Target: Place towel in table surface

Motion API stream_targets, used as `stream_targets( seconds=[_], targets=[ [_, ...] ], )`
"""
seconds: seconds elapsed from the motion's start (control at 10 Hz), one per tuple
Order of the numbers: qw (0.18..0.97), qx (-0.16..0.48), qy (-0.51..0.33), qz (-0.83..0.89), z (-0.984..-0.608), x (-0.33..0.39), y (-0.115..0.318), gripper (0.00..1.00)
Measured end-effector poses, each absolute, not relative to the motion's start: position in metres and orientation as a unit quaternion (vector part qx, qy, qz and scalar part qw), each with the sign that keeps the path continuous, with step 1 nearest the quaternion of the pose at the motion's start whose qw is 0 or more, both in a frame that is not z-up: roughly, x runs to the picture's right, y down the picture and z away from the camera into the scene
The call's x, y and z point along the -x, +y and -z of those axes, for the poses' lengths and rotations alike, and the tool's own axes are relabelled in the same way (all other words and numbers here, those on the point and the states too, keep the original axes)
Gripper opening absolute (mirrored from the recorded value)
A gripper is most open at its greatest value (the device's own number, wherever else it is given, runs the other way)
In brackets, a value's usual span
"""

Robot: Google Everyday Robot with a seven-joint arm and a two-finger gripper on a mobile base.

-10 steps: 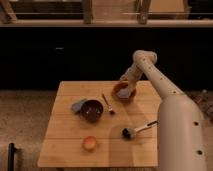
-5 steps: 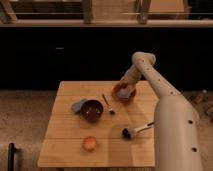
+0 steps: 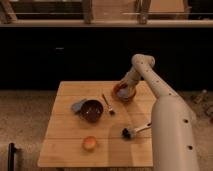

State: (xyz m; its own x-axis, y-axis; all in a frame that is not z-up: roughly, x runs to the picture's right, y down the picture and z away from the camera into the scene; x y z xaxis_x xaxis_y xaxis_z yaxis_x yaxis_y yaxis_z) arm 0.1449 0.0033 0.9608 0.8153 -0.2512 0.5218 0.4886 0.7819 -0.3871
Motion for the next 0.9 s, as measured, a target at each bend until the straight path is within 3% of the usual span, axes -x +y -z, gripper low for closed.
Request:
stream_targets(
  seconds=[0.9],
  targets=[
    [0.905,0.290,-0.234,0.205,-0.979,-0.135,0.011,0.66]
  ],
)
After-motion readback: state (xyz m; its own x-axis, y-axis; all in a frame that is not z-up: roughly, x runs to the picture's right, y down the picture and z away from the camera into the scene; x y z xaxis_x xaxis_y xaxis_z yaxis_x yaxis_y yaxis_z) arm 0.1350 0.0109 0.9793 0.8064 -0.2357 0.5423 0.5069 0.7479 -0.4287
